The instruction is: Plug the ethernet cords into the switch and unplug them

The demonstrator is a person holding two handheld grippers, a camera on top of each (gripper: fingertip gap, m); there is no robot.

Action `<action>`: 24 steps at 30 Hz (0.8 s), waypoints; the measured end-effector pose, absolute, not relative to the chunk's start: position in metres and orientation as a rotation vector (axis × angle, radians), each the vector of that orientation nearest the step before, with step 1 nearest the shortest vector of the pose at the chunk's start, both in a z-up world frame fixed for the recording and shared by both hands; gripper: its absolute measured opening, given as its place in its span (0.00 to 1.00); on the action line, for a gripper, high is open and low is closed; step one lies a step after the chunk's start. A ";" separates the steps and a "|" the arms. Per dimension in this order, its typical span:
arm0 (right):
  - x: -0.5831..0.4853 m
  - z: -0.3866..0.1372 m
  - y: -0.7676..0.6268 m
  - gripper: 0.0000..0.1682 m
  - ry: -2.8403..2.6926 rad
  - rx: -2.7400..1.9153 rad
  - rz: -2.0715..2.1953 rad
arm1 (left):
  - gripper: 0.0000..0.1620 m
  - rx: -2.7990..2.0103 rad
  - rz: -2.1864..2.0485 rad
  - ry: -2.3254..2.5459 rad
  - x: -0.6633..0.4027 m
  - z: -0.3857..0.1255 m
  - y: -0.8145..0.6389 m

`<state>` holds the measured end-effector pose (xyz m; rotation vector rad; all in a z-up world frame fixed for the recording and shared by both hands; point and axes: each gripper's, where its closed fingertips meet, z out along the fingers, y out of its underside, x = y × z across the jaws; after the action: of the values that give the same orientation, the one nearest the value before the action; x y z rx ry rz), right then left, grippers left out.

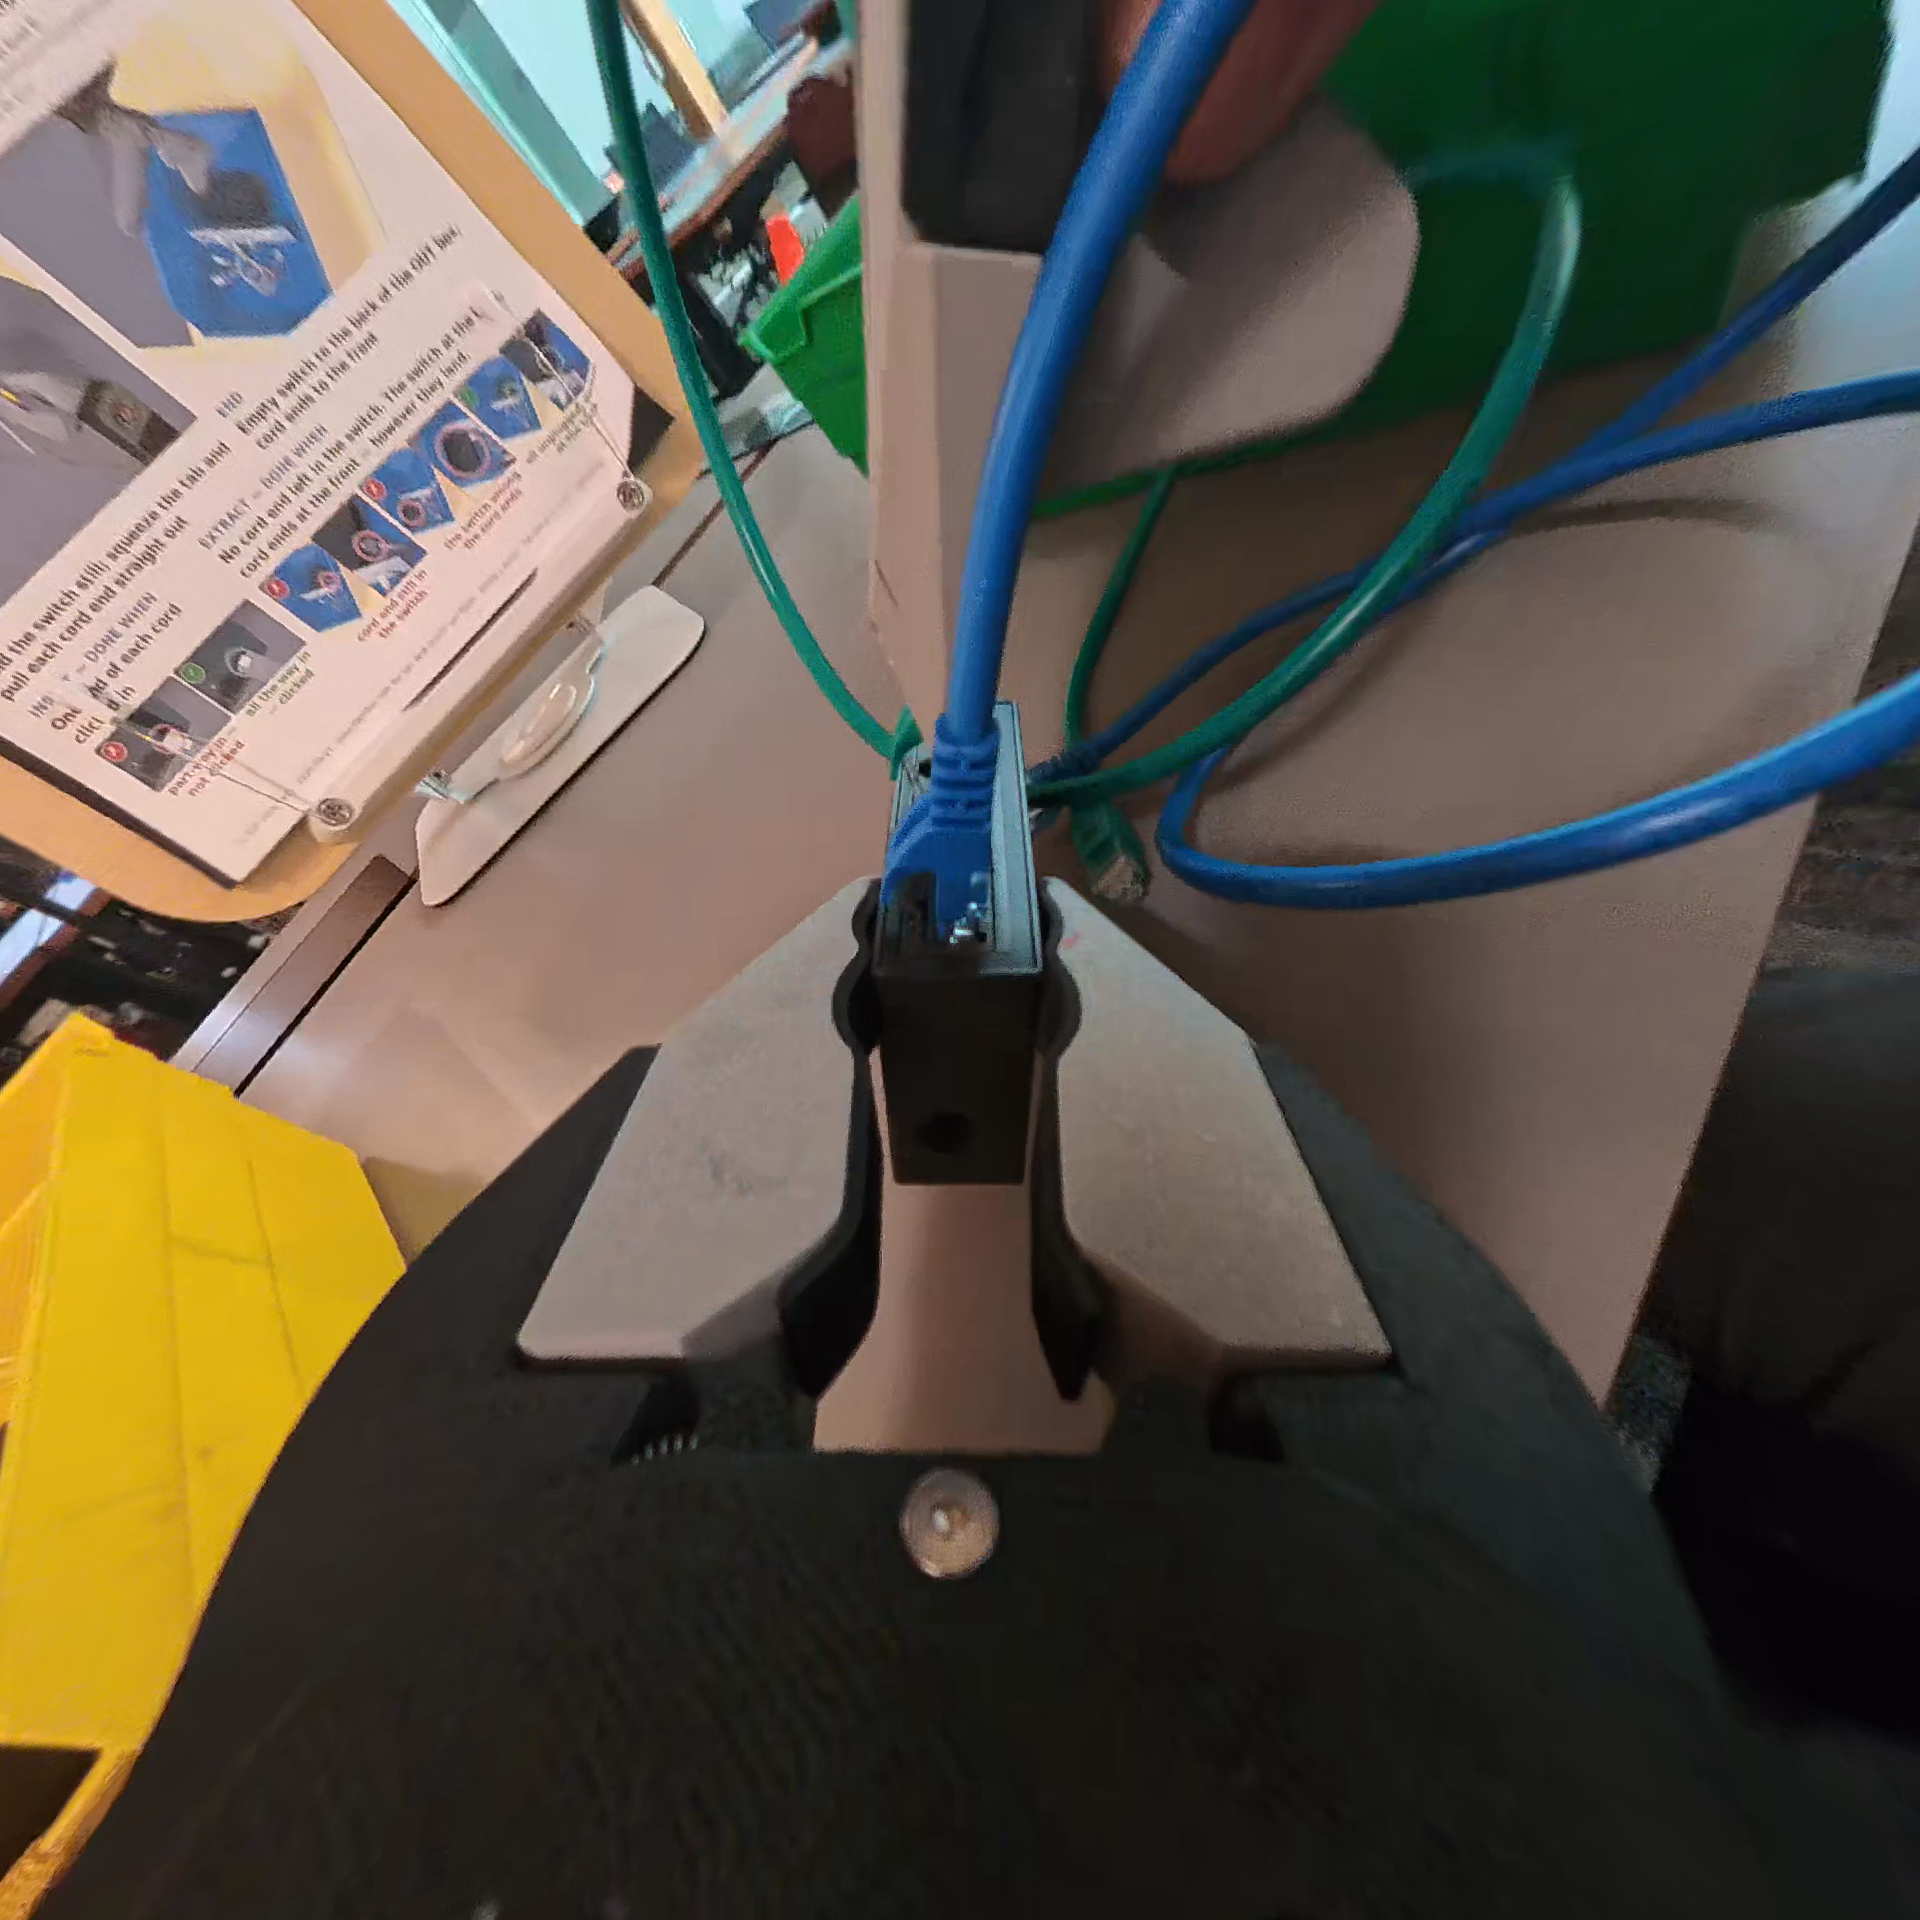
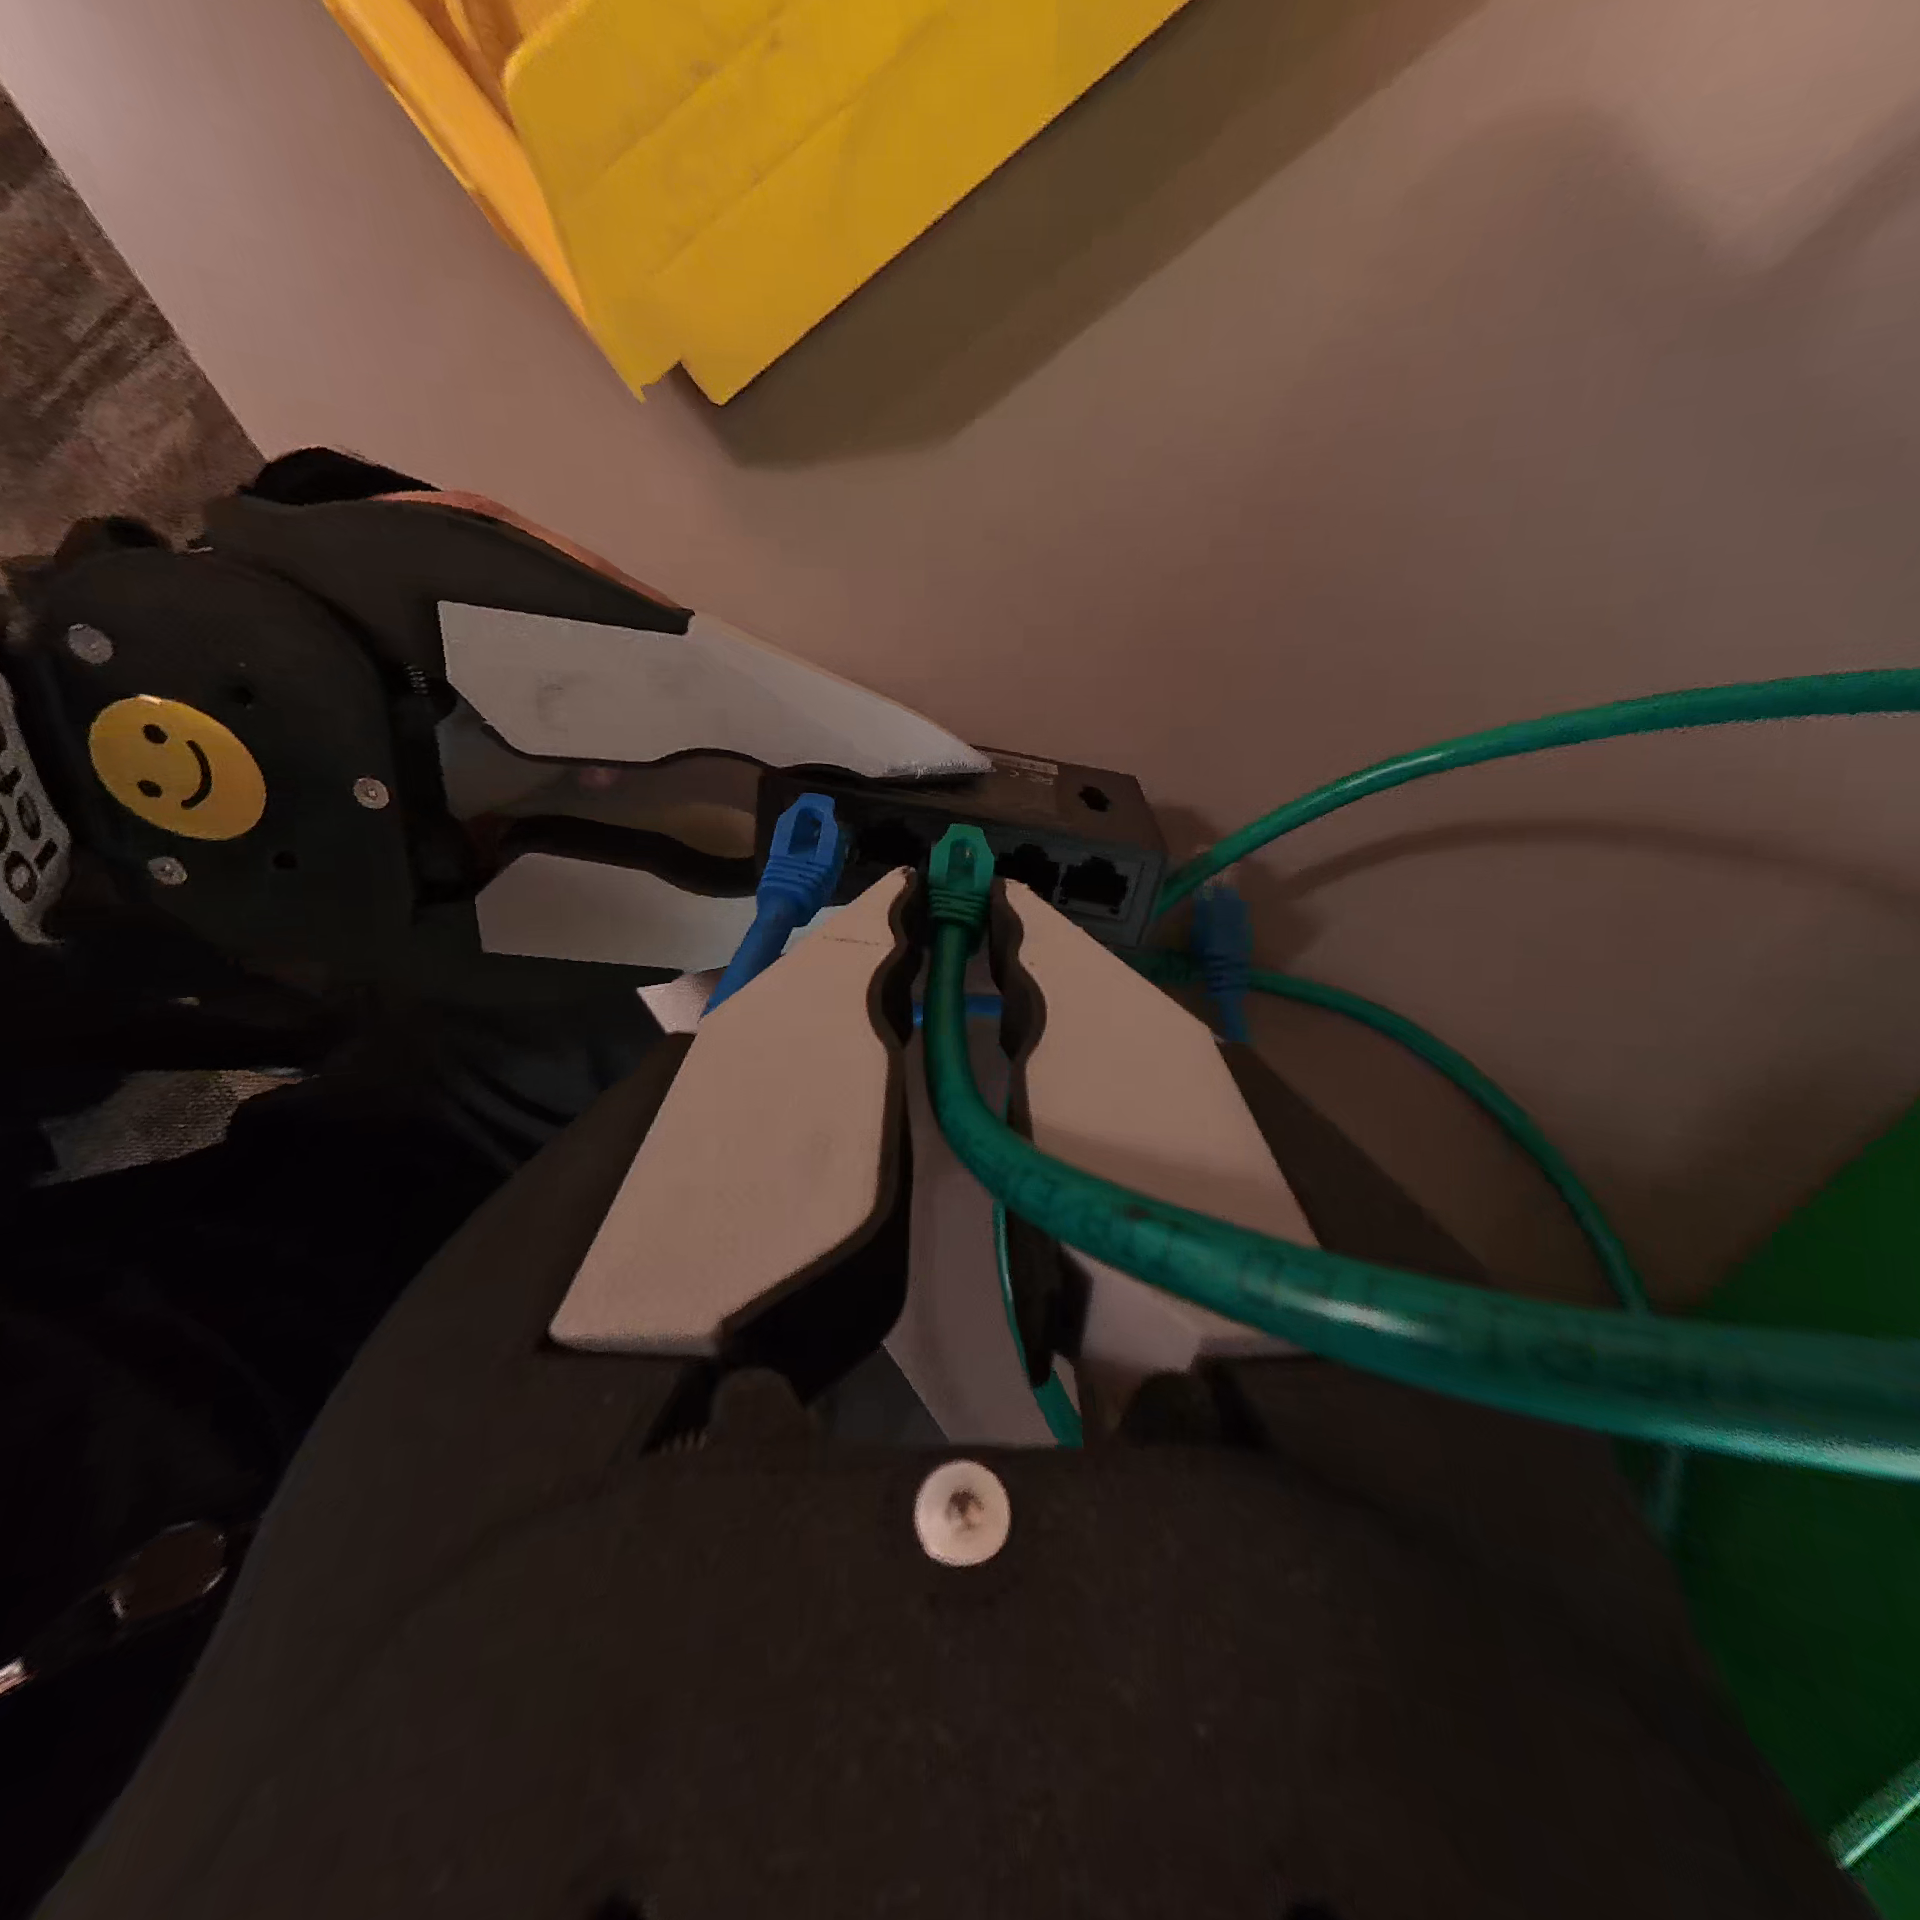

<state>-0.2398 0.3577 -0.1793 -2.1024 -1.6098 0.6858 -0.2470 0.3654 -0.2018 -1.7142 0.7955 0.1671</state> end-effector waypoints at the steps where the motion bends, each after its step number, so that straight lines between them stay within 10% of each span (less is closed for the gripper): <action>1: -0.240 -0.179 0.357 0.06 -1.620 -2.095 0.691 | 0.15 -1.712 0.149 0.795 -0.247 -0.201 0.365; 24: -0.227 -0.174 0.332 0.07 -1.298 -1.934 1.839 | 0.16 -2.156 -0.081 1.204 -0.234 -0.188 0.329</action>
<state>-0.2267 0.3317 -0.1736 -1.9337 -1.2982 1.8387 -0.2342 0.3290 -0.1881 -2.1558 1.2036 -0.0812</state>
